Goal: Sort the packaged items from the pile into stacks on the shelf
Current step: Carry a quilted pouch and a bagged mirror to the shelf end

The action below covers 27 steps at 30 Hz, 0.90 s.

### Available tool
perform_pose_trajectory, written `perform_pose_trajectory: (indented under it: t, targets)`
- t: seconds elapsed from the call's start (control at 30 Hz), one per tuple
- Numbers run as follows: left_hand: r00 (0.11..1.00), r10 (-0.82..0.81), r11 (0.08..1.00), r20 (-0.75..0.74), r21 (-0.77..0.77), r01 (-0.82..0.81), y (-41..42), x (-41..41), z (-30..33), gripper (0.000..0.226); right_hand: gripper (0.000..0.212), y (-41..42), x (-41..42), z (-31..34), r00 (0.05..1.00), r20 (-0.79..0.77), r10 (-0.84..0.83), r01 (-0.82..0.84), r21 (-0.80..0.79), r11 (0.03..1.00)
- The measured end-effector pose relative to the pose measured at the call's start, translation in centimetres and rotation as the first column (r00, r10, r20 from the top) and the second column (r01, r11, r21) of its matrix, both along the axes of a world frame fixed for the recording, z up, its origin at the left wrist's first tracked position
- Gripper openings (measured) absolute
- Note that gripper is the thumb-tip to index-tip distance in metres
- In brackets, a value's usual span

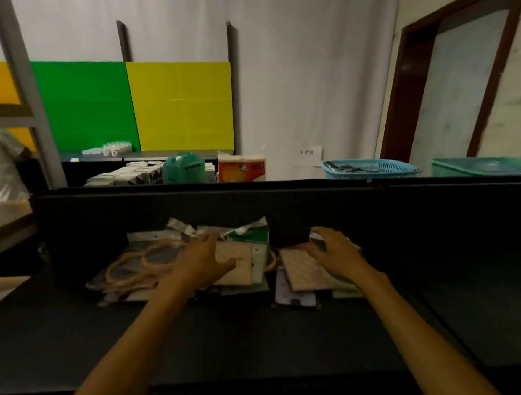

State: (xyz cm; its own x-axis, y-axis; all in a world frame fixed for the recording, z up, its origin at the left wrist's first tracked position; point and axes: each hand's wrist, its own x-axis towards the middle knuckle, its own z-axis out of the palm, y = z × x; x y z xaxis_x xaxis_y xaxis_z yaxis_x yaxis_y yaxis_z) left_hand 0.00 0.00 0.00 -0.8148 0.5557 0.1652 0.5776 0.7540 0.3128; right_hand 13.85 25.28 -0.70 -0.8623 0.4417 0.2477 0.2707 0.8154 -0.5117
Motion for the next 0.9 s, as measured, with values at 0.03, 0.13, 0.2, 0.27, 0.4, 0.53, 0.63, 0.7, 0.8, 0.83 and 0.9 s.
perform_pose_trajectory:
  t: [0.03, 0.13, 0.2, 0.27, 0.4, 0.53, 0.63, 0.7, 0.8, 0.83, 0.9]
  targets:
    - [1.0, 0.017, 1.0, 0.003, -0.013, -0.017, 0.1, -0.1, -0.5, 0.082, 0.056, 0.1, 0.1, -0.6, 1.0, 0.023, -0.011, 0.012, -0.012, 1.0]
    - [0.998, 0.064, 0.997, 0.015, -0.052, -0.063, 0.1, -0.2, -1.9, 0.086, 0.063, 0.3, 0.2, -2.7, 0.991, 0.132, -0.023, 0.03, -0.052, 0.998]
    - [0.997, 0.07, 0.995, 0.024, -0.067, -0.069, 0.3, -0.6, -2.8, 0.088, 0.068, 0.6, 0.2, -3.8, 0.984, 0.171, -0.045, 0.059, -0.077, 0.995]
    - [0.996, 0.083, 0.994, 0.016, -0.071, -0.081, 0.5, -1.2, -3.3, 0.092, 0.064, 1.7, 0.1, -4.3, 0.987, 0.149, -0.066, 0.079, -0.085, 0.993]
    - [0.991, 0.131, 0.988, 0.024, -0.084, -0.128, 1.4, -2.4, -4.5, 0.105, 0.051, 3.8, 1.5, -5.1, 0.986, 0.048, -0.162, 0.164, -0.033, 0.986]
    - [0.989, 0.148, 0.986, 0.028, -0.086, -0.145, 2.4, -3.1, -5.6, 0.115, 0.079, 4.9, 2.4, -5.7, 0.956, 0.122, -0.265, 0.266, 0.004, 0.964]
    - [0.99, 0.138, 0.989, 0.013, -0.052, -0.137, 2.8, -2.9, -5.8, 0.117, 0.107, 5.4, 2.5, -6.4, 0.918, 0.185, -0.351, 0.354, 0.019, 0.935]
    - [0.995, 0.096, 0.995, -0.018, 0.016, -0.096, 3.1, -2.5, -5.5, 0.115, 0.113, 5.4, 2.4, -6.6, 0.887, 0.227, -0.403, 0.407, 0.03, 0.913]
    - [0.998, 0.013, 0.98, 0.064, 0.195, -0.025, 3.7, -1.7, -5.2, 0.112, 0.118, 5.3, 2.5, -6.6, 0.838, 0.264, -0.477, 0.491, 0.015, 0.871]
    - [0.995, -0.006, 0.969, 0.104, 0.246, -0.02, 4.0, -1.5, -5.2, 0.112, 0.12, 5.4, 2.5, -6.6, 0.828, 0.278, -0.487, 0.507, 0.002, 0.862]
    - [0.989, -0.009, 0.952, 0.148, 0.305, -0.037, 4.4, -1.2, -5.3, 0.113, 0.123, 5.6, 2.5, -6.7, 0.821, 0.296, -0.489, 0.517, -0.023, 0.855]
